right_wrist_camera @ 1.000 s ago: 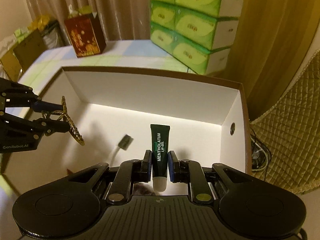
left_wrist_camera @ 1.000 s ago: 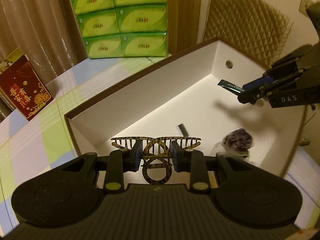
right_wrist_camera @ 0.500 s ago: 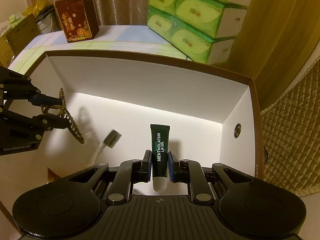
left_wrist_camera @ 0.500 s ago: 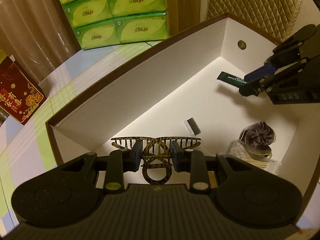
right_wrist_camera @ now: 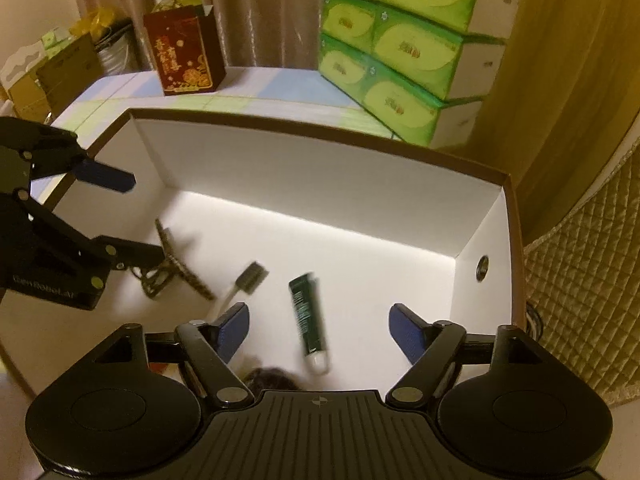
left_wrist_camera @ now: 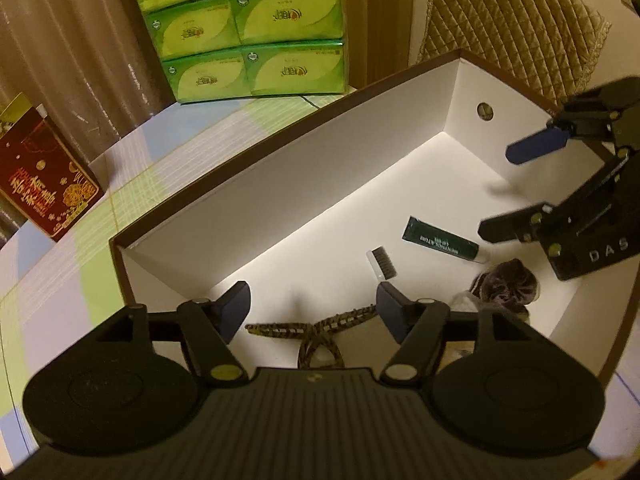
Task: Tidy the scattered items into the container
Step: 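Open both grippers to drop the clip and lip gel into the box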
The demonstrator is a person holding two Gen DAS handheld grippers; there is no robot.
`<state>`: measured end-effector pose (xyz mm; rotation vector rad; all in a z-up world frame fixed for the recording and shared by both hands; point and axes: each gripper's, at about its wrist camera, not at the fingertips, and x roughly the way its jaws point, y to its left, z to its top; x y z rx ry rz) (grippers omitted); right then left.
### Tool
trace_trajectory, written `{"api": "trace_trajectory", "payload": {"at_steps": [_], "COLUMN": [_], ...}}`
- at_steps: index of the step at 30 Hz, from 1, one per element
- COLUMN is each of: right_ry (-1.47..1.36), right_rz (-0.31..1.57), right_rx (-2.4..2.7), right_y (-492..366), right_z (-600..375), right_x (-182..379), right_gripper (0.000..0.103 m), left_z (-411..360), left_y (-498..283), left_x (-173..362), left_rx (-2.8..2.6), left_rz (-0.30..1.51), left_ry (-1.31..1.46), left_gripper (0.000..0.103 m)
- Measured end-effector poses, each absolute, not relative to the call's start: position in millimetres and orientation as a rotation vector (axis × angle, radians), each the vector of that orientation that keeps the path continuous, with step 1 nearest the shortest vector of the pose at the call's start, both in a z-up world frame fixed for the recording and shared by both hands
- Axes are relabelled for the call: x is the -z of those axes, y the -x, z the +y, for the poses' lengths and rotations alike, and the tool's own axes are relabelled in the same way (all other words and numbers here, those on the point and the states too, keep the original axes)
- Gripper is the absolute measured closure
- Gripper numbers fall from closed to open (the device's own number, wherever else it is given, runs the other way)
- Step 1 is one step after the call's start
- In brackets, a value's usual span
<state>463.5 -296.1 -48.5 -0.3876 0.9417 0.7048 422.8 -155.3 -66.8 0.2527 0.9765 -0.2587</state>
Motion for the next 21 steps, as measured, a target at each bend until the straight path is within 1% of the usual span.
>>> {"api": "trace_trajectory", "payload": {"at_steps": [2, 5, 11, 13, 17, 21], "right_ry": [0.404, 0.427, 0.422, 0.415, 0.407, 0.382], "right_rz": [0.936, 0.93, 0.923, 0.923, 0.912, 0.901], "right_rx": [-0.701, -0.691, -0.677, -0.678, -0.668, -0.652], "right_y": [-458, -450, -438, -435, -427, -421], "right_z": [-297, -299, -305, -306, -309, -312], "right_x": [47, 44, 38, 35, 29, 22], "right_gripper": [0.022, 0.018, 0.016, 0.016, 0.016, 0.016], "left_z": [-154, -154, -157, -157, -156, -155], "left_y": [-418, -411, -399, -395, -387, -378], "left_x": [62, 57, 47, 44, 37, 30], "left_rx": [0.256, 0.247, 0.232, 0.224, 0.214, 0.205], "left_rz": [0.974, 0.972, 0.979, 0.978, 0.971, 0.961], "left_ry": [-0.237, -0.233, -0.238, -0.234, -0.229, -0.211], "left_gripper": [0.031, 0.03, 0.028, 0.024, 0.023, 0.019]}}
